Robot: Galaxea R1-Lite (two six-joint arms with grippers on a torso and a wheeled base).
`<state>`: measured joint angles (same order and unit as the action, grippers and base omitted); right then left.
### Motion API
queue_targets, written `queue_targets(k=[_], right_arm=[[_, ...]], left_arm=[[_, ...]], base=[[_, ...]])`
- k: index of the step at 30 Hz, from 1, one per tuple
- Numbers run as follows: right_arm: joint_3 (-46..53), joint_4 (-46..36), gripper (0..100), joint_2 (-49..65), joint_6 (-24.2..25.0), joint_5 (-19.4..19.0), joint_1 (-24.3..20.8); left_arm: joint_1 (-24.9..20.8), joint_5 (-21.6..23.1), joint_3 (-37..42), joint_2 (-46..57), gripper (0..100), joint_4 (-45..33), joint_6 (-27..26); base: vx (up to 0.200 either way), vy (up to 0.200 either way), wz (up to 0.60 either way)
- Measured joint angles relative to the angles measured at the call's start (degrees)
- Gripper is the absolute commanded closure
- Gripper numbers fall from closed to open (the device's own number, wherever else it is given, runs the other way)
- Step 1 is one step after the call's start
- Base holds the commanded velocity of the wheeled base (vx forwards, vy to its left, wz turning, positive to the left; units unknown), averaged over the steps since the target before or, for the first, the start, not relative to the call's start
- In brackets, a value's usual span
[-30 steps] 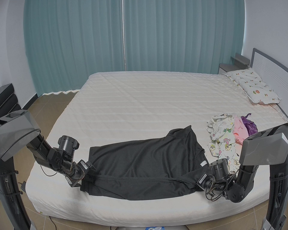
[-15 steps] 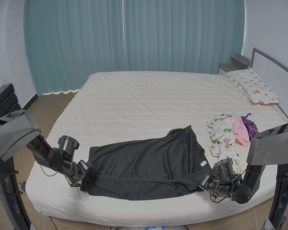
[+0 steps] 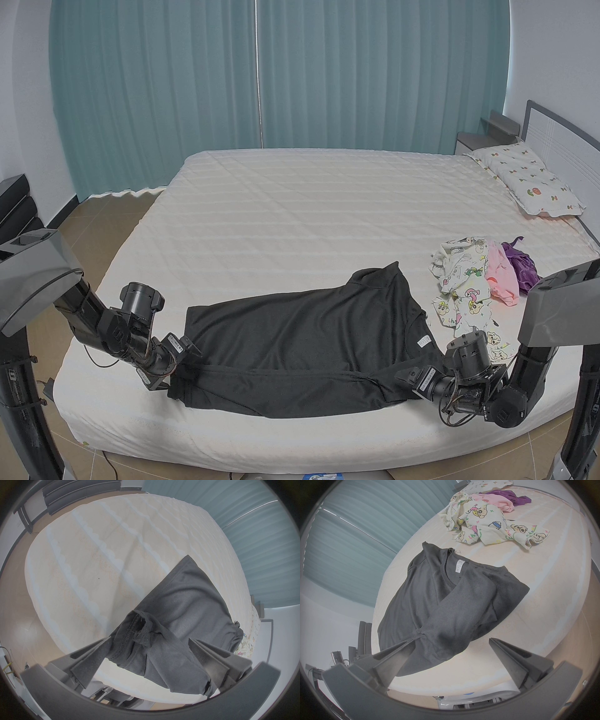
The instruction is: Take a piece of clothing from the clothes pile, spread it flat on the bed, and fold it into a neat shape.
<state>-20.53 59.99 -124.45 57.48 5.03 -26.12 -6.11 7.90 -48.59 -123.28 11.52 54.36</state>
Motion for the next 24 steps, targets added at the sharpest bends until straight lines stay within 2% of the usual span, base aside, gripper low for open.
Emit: queue_targets(k=[4,6,9,19,24], right_arm=[[-0.2,-0.5,0,3.6,-1.9,-0.6,0.9],[-0.3,-0.8,0,5.3,-4.6,-1.6,2.0],[-0.1,-0.9,0,6.8,-6.0,-3.3,3.1],[0.7,0.4,0,7.0,-6.6,-6.0,5.5],[1.7,2.7,0,6.7,-6.5,-6.3,5.8]], left_arm=[[0.9,0.5,0.1,1.8,0,-0.2,-0.1],[1.6,0.3,0.0,3.3,0,-0.2,-0.4],[2.1,-0.8,0.0,4.5,0,-0.4,-0.9],[0.0,-1.7,-1.4,4.0,0,-0.5,-3.8],[-1.8,-5.4,-2.0,2.0,0,-0.1,-3.9]], base=[[0.0,0.0,0.0],[0.0,0.0,0.0],[0.0,0.0,0.0],[0.0,0.0,0.0],[0.0,0.0,0.0]])
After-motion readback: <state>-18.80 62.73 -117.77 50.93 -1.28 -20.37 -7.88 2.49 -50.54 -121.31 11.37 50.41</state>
